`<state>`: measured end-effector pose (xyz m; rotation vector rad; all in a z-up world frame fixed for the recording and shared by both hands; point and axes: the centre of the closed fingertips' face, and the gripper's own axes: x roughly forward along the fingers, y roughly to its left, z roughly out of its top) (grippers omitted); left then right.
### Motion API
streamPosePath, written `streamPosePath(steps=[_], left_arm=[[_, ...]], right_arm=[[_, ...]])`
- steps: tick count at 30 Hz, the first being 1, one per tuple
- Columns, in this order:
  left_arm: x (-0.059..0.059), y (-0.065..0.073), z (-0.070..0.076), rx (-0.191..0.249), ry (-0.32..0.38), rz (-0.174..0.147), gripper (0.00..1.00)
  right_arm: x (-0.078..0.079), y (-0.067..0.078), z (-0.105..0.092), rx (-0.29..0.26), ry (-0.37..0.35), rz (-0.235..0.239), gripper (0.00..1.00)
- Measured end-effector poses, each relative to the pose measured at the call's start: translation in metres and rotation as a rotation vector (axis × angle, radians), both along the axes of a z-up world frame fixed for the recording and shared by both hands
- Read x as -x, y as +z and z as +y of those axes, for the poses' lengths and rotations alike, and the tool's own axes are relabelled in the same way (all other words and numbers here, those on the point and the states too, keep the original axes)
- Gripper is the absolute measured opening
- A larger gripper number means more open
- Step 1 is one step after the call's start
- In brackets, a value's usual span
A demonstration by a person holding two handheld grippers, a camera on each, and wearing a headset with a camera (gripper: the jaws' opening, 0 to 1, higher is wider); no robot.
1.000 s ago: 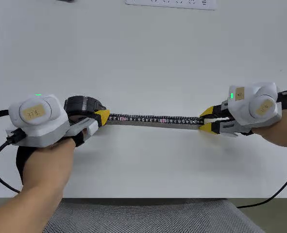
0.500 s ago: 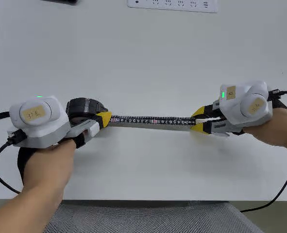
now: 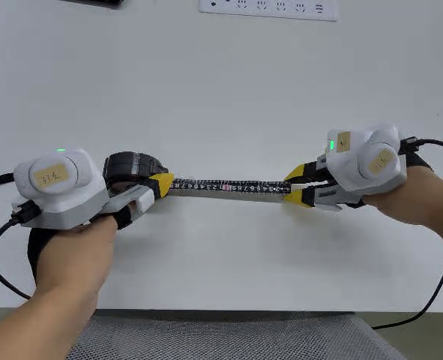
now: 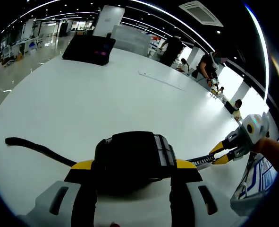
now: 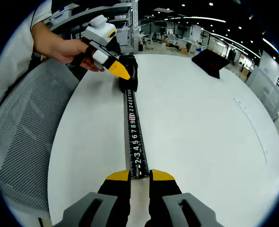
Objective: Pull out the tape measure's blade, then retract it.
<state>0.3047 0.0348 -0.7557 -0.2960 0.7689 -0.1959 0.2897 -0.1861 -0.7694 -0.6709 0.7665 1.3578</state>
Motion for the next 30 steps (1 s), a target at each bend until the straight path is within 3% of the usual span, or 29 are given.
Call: streamPosePath(steps=[30], left_arm=[[0.002,0.0,0.0,0.029,-0.004,0.004,0.58]], right_arm=[[-0.002,-0.004,0.039,-0.046,0.03,0.016,0.11]])
